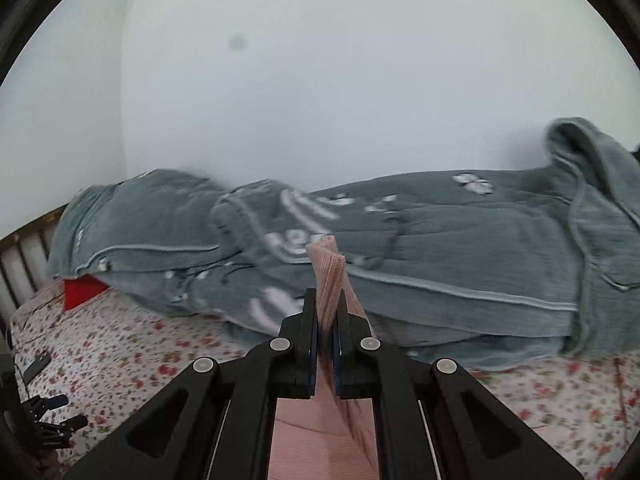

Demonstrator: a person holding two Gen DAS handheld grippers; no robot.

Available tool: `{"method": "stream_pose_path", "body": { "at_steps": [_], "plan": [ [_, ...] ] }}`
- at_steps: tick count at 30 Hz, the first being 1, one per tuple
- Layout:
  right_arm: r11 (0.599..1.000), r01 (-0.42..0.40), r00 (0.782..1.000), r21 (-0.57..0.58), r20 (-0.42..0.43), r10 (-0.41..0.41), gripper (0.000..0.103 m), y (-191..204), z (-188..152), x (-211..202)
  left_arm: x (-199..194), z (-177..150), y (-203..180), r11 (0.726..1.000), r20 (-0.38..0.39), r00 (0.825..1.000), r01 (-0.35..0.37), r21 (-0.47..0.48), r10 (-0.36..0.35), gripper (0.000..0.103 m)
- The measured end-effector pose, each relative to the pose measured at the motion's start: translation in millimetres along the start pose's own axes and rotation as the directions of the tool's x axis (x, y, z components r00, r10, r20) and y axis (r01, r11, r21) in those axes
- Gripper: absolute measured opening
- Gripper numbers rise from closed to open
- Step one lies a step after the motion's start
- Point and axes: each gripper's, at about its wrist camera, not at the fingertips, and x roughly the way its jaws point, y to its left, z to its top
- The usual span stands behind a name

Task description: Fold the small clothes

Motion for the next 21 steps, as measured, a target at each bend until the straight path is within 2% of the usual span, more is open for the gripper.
{"method": "stream_pose_path", "body": {
  "at_steps": [5, 8, 10, 12, 13, 16, 20, 21],
  "plan": [
    [0.994, -0.075, 0.997, -0.079, -0.024, 0.073, 0.006, 53, -11, 18, 4, 1, 12, 1.000, -0.005, 1.000, 0.008, -0.016, -0.008, 0.091],
    [0.984, -0.146, 0.987, -0.104, -0.080, 0.138, 0.006, 89, -27, 34, 5, 0, 19, 0.999, -0.012, 1.000, 0.016, -0.039, -0.016, 0.091],
    [0.973, -0.198, 0.970, -0.119, -0.167, 0.177, 0.006, 114, -52, 54, 4, -1, 23, 0.998, -0.016, 1.000, 0.018, -0.053, -0.019, 0.091],
    [0.968, -0.210, 0.957, -0.140, -0.232, 0.174, 0.006, 128, -76, 70, 1, -2, 28, 0.998, -0.021, 1.000, 0.012, -0.062, -0.013, 0.091],
    [0.964, -0.218, 0.944, -0.155, -0.284, 0.168, 0.006, 137, -95, 81, -1, -3, 30, 0.998, -0.021, 1.000, 0.011, -0.064, -0.012, 0.091],
    [0.958, -0.240, 0.917, -0.157, -0.360, 0.171, 0.006, 144, -126, 99, -5, -3, 38, 0.998, -0.018, 1.000, 0.000, -0.065, -0.001, 0.091],
    [0.951, -0.258, 0.894, -0.173, -0.415, 0.167, 0.009, 158, -140, 114, -5, -3, 44, 0.997, -0.020, 1.000, -0.003, -0.079, 0.002, 0.091],
    [0.946, -0.271, 0.880, -0.179, -0.445, 0.168, 0.011, 161, -142, 117, -5, -3, 45, 0.997, -0.021, 1.000, -0.001, -0.081, -0.001, 0.091]
  ]
}}
